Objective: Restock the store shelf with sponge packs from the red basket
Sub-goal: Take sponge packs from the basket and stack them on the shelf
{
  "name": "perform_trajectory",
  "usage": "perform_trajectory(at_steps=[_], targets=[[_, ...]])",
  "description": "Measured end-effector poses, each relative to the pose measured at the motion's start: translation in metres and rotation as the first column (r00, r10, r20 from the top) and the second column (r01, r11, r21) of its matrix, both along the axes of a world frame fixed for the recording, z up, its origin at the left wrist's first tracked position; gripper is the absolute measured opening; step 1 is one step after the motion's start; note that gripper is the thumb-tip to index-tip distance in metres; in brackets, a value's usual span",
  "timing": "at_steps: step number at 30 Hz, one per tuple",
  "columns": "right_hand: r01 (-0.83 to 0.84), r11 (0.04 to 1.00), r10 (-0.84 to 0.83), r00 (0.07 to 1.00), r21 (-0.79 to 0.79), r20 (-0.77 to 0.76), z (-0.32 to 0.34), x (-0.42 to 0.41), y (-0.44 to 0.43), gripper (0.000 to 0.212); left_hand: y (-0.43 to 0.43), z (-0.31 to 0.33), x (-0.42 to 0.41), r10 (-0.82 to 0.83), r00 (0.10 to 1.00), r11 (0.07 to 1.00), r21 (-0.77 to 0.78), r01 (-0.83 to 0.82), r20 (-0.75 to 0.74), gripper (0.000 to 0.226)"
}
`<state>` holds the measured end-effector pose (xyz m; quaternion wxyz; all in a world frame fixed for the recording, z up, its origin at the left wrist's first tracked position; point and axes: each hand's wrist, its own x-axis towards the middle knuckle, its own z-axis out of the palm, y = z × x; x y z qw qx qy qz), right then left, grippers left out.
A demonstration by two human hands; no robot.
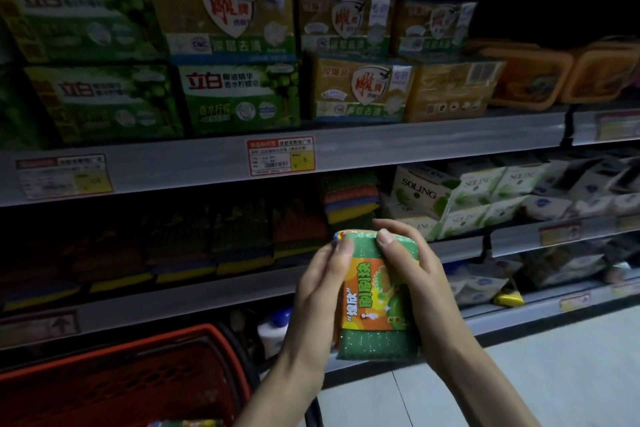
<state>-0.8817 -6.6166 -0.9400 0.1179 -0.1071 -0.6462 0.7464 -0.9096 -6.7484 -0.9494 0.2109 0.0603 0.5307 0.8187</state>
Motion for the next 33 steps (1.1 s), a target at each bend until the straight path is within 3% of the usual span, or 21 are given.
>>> perform_trajectory(at_steps=[6, 10, 13, 22, 33], targets=[[-0.01, 0.999, 0.012, 0.997, -0.031, 0.074, -0.007, -0.004, -0.012, 0.041, -0.022, -0.009, 0.002, 0.041, 0.998, 0.989, -0.143, -0.047, -0.043, 0.042], [0.292, 0.956, -0.293, 0.952, 0.03, 0.088, -0.015, -0.023, -0.004, 0.021, -0.035, -0.008, -0.006, 0.082, 0.994, 0.977, -0.193, -0.093, -0.065, 0.048], [0.384, 0.921, -0.39, 0.914, 0.068, 0.112, -0.024, -0.037, 0.001, 0.009, -0.044, -0.008, -0.01, 0.091, 0.994, 0.968, -0.229, -0.103, -0.062, 0.05], [0.497, 0.867, -0.495, 0.854, 0.028, 0.161, -0.023, -0.072, -0.003, 0.027, -0.055, -0.012, -0.017, 0.147, 0.986, 0.962, -0.22, -0.161, -0.079, 0.063], [0.594, 0.804, -0.581, 0.773, 0.031, 0.256, -0.026, -0.093, -0.006, 0.026, -0.066, -0.022, -0.017, 0.139, 0.977, 0.947, -0.268, -0.179, -0.161, 0.072]])
